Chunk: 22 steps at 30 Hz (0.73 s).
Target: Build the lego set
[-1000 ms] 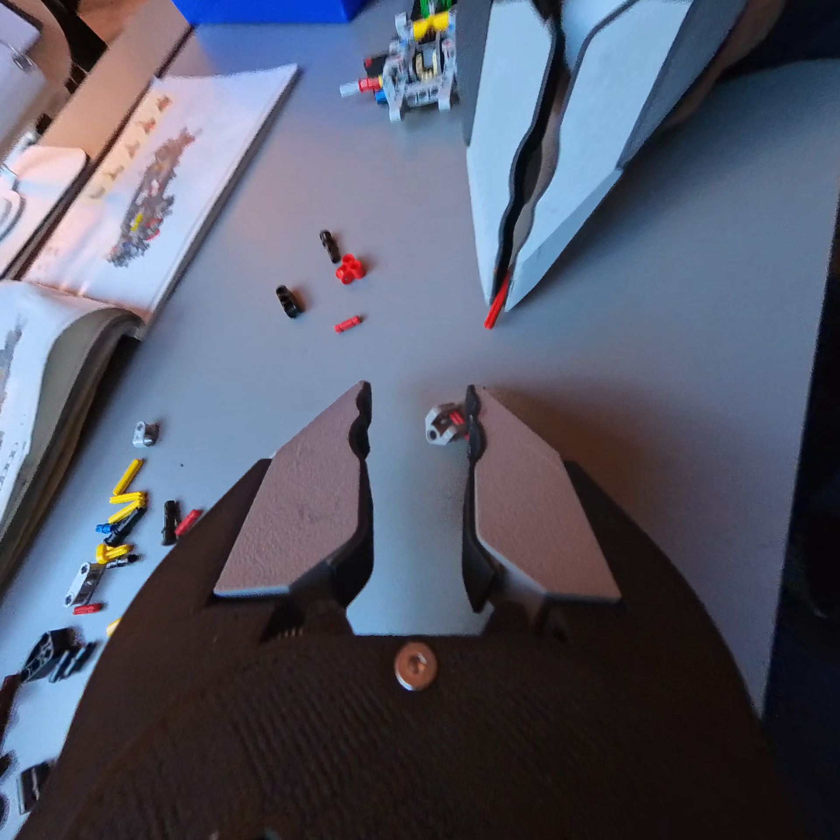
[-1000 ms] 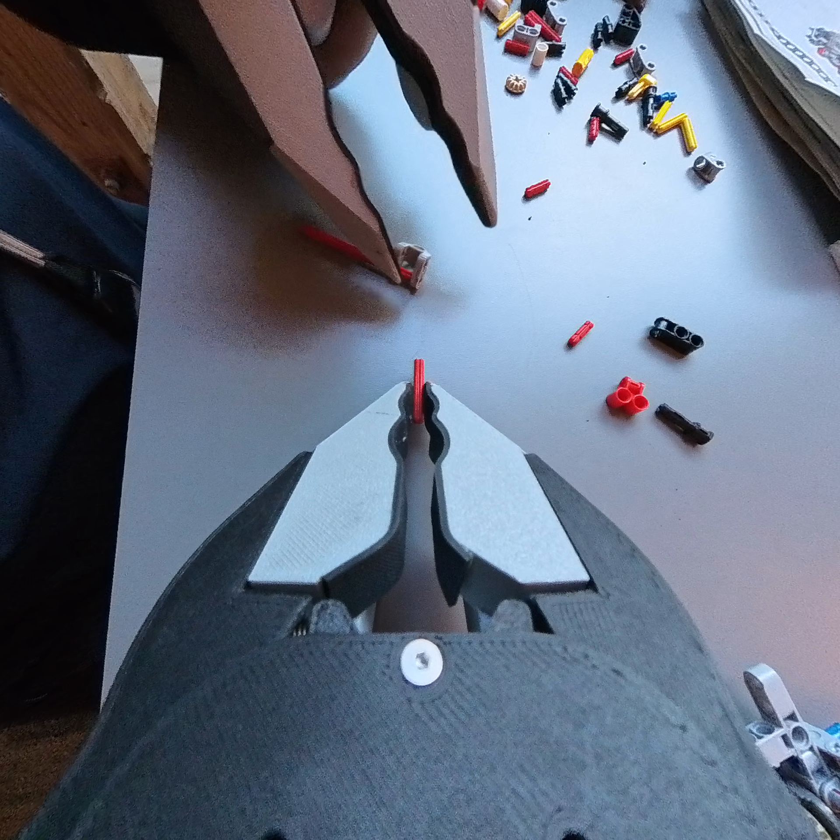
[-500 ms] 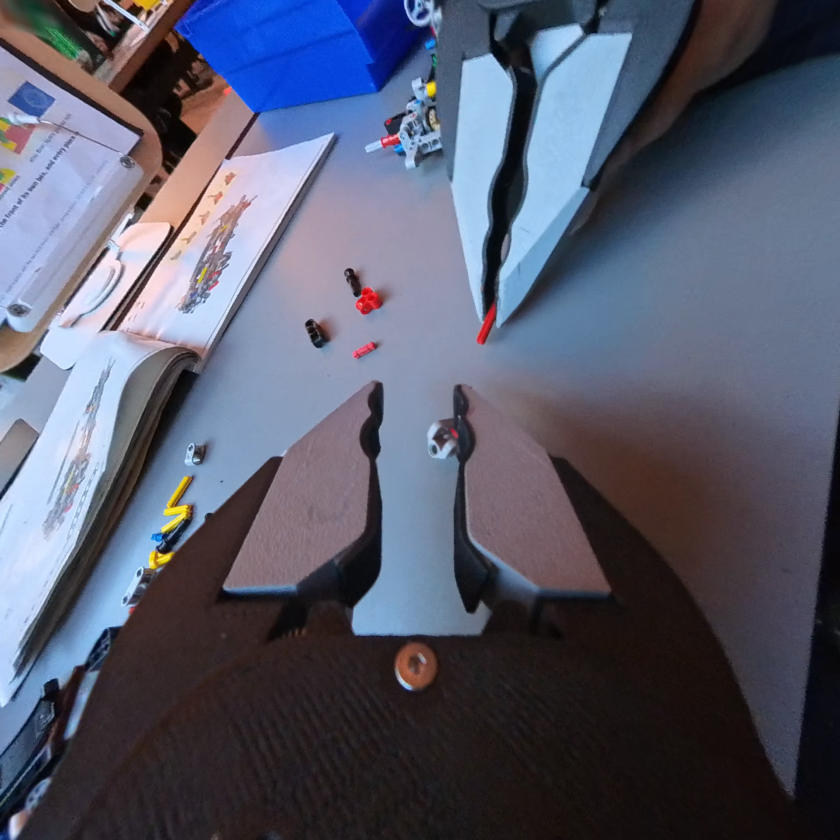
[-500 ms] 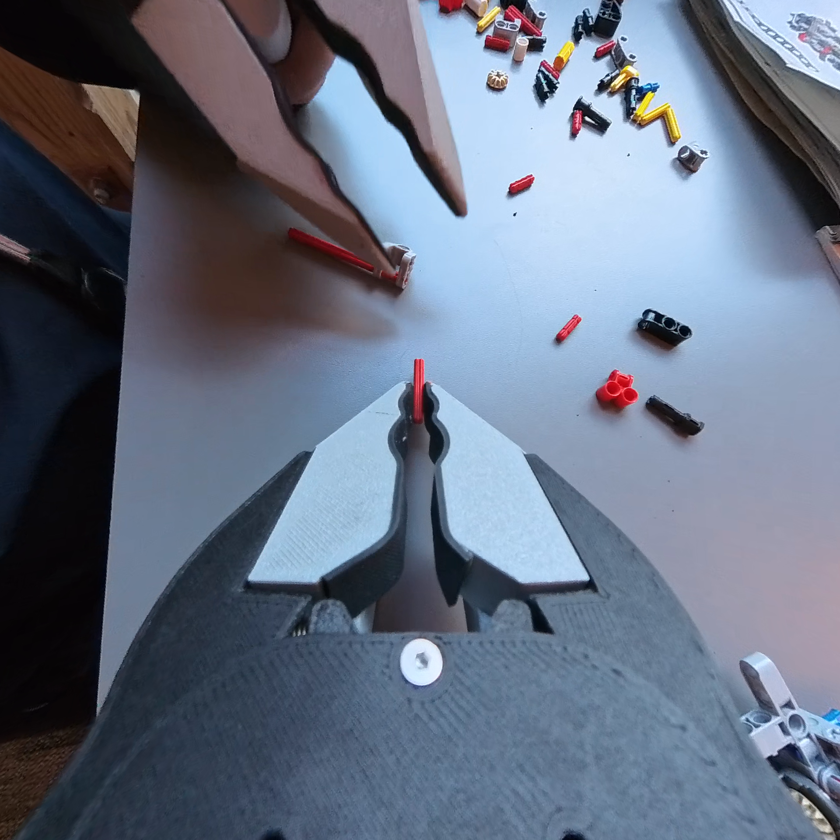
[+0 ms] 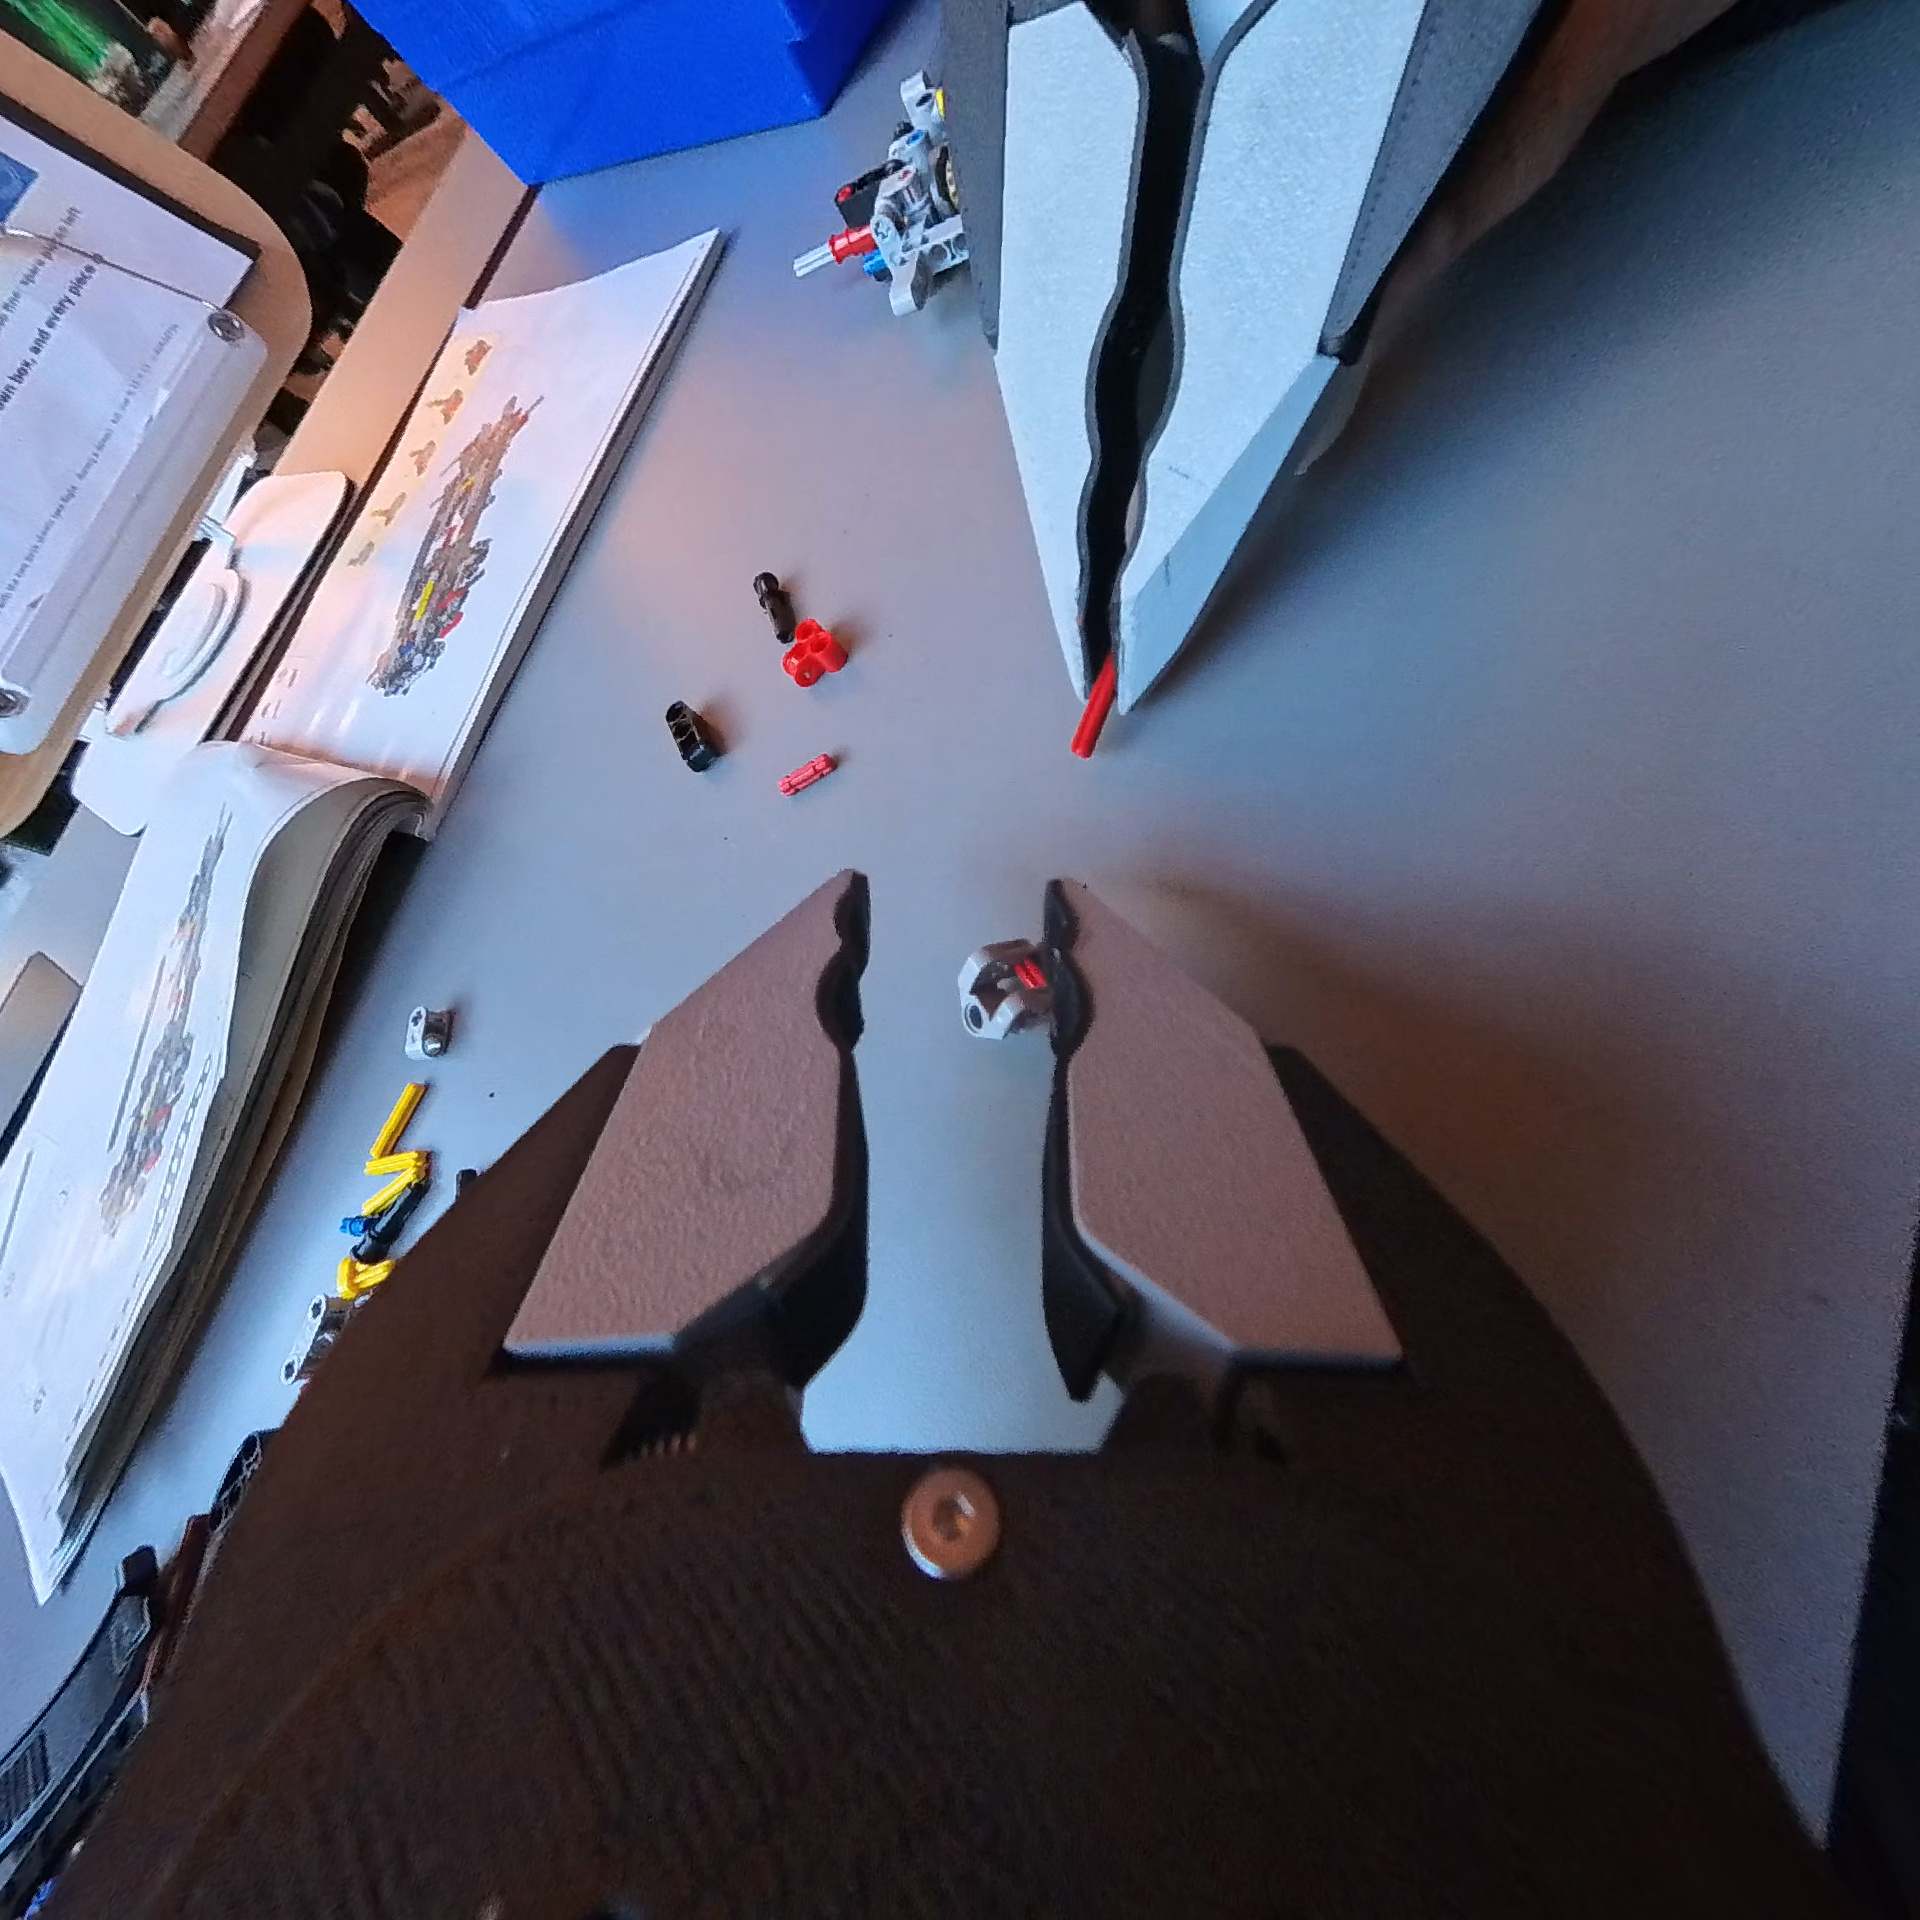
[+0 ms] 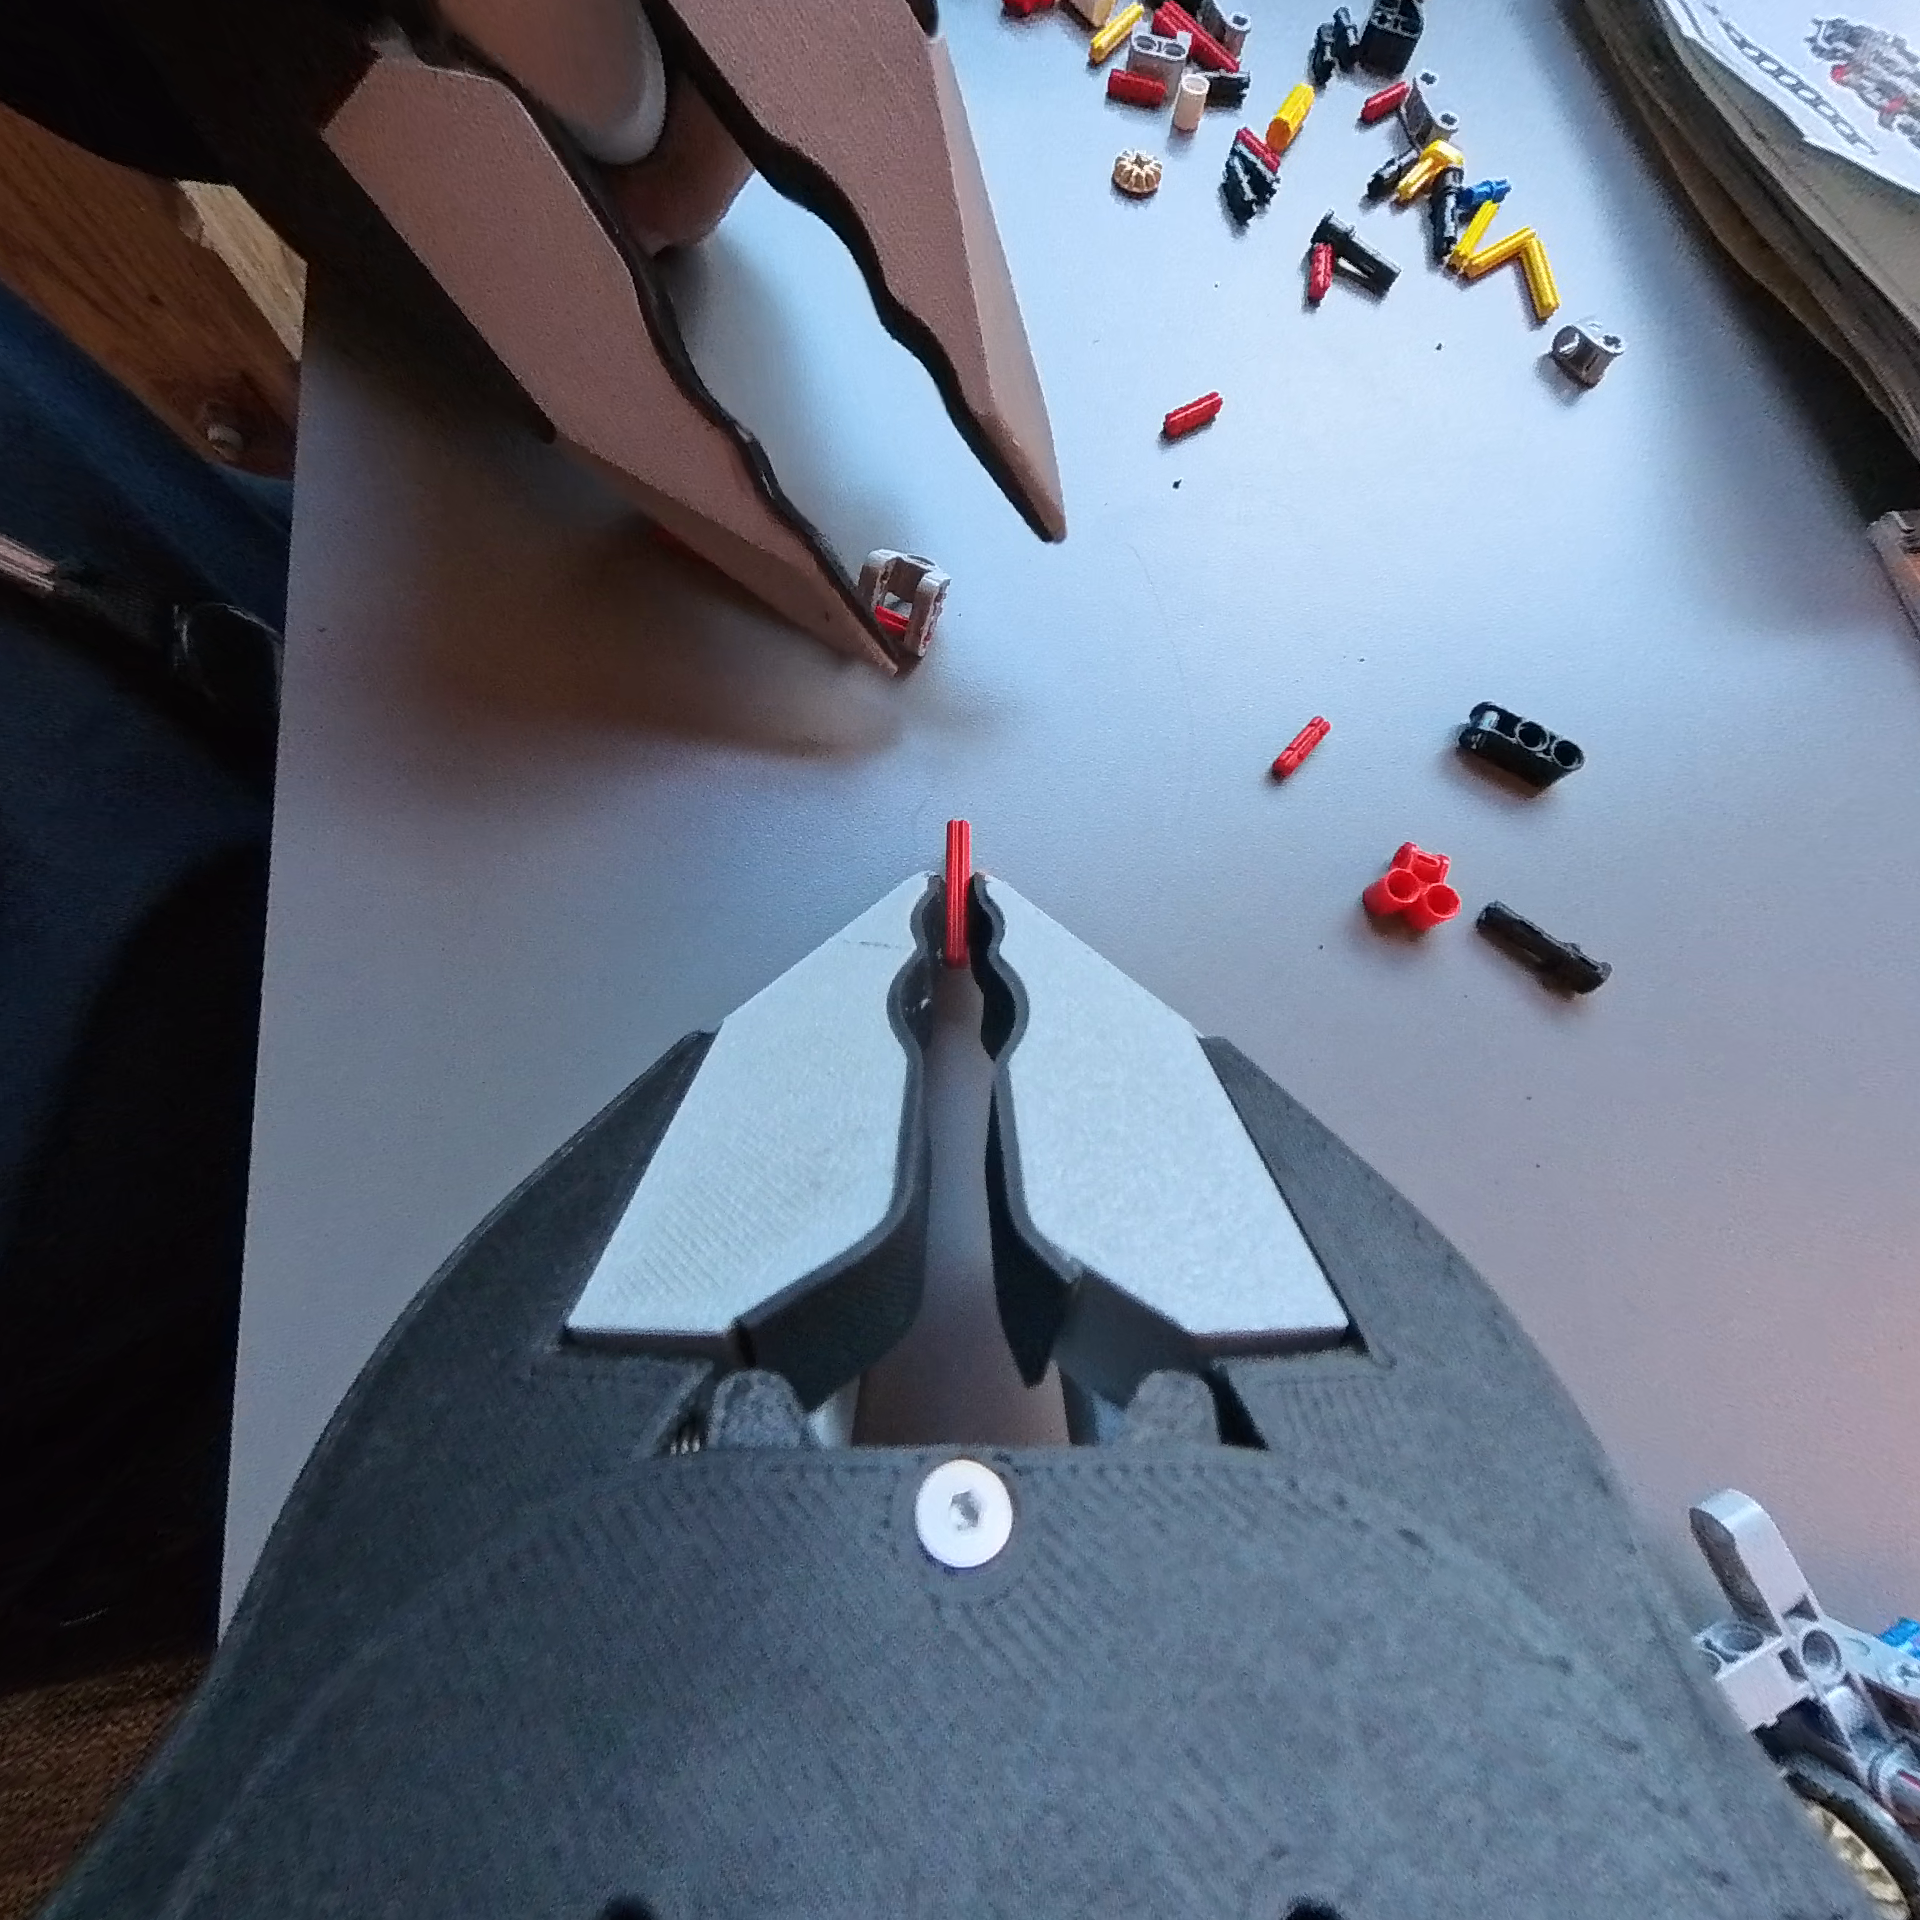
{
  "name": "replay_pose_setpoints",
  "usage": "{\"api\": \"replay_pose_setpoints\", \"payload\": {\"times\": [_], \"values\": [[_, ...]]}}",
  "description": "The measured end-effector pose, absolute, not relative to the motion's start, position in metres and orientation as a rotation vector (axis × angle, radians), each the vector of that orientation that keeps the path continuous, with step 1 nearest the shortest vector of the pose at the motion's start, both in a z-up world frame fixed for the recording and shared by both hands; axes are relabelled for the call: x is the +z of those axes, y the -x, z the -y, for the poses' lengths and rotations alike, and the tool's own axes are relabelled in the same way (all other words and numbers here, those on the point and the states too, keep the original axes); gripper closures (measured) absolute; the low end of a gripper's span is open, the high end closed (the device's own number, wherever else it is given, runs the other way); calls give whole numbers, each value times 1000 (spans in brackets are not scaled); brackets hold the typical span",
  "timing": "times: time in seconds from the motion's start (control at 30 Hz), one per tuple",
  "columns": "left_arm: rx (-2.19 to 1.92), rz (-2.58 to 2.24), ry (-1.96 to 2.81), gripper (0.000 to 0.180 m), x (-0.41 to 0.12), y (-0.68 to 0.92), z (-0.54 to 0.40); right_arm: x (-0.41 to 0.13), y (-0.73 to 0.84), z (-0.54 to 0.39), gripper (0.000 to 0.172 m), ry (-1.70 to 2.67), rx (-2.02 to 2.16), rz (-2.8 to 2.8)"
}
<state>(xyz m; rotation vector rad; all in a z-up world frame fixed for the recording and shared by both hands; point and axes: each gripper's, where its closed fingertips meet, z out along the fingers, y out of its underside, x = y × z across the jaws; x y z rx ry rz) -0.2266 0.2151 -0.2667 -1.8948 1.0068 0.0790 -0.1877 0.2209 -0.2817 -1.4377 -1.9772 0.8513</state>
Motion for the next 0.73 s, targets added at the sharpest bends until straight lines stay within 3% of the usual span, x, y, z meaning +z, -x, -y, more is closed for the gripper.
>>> {"api": "replay_pose_setpoints", "payload": {"times": [0.47,0.63,0.73], "values": [[-277,-856,2173,130,-283,231,-201,-282,188,-221,171,1423,836,1977],[-271,-827,2187,133,-283,234,-200,-282,187,-219,171,1412,833,1986],[-288,-812,2200,147,-284,234,-201,-282,187,-219,171,1407,829,1991]]}}
